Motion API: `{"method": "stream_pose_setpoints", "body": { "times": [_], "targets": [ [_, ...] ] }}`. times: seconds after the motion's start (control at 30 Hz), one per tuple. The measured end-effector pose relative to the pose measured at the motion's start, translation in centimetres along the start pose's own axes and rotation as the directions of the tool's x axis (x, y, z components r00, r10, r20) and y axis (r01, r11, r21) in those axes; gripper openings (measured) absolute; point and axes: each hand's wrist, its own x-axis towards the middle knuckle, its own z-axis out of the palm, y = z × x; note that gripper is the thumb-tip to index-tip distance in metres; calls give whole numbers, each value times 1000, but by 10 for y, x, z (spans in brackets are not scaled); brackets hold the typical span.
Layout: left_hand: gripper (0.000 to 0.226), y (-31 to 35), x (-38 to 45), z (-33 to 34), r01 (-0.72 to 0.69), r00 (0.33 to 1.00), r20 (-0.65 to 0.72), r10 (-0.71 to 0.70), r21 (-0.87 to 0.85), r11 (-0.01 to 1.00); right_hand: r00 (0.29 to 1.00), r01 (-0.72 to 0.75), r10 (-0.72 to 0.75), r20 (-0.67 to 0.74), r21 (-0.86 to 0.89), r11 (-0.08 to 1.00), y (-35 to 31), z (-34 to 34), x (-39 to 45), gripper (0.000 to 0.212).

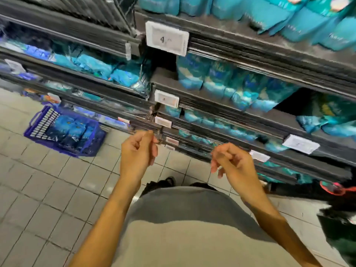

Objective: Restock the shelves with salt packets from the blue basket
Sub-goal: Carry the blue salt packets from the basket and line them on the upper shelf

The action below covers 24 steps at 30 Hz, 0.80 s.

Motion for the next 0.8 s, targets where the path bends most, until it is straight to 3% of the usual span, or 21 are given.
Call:
{"method": "stream_pose_setpoints", "body": {
  "times": [0.2,0.33,0.43,0.57,0.7,0.8],
  "targets": [
    [41,-28,-42,-16,94,971,-213,-110,-87,992,967,20,2,256,-80,997,23,16,2,17],
    [37,-47,-78,-29,151,897,-401,-187,-120,981,909,-33,90,406,-144,989,32,30,12,10],
    [37,-64,-112,-41,208,807,-527,-267,-170,963,854,-62,146,499,-181,981,37,48,19,9],
    [35,-88,-160,-62,261,620,-701,-352,-239,935,779,-57,196,595,-244,968,35,88,24,18],
    [30,-109,-201,-86,208,491,-781,-386,-325,923,729,-19,177,662,-239,971,20,148,37,17],
    [40,-123,-217,-105,184,404,-810,-424,-382,906,692,21,151,706,-228,973,9,198,43,17]
  ]
}}
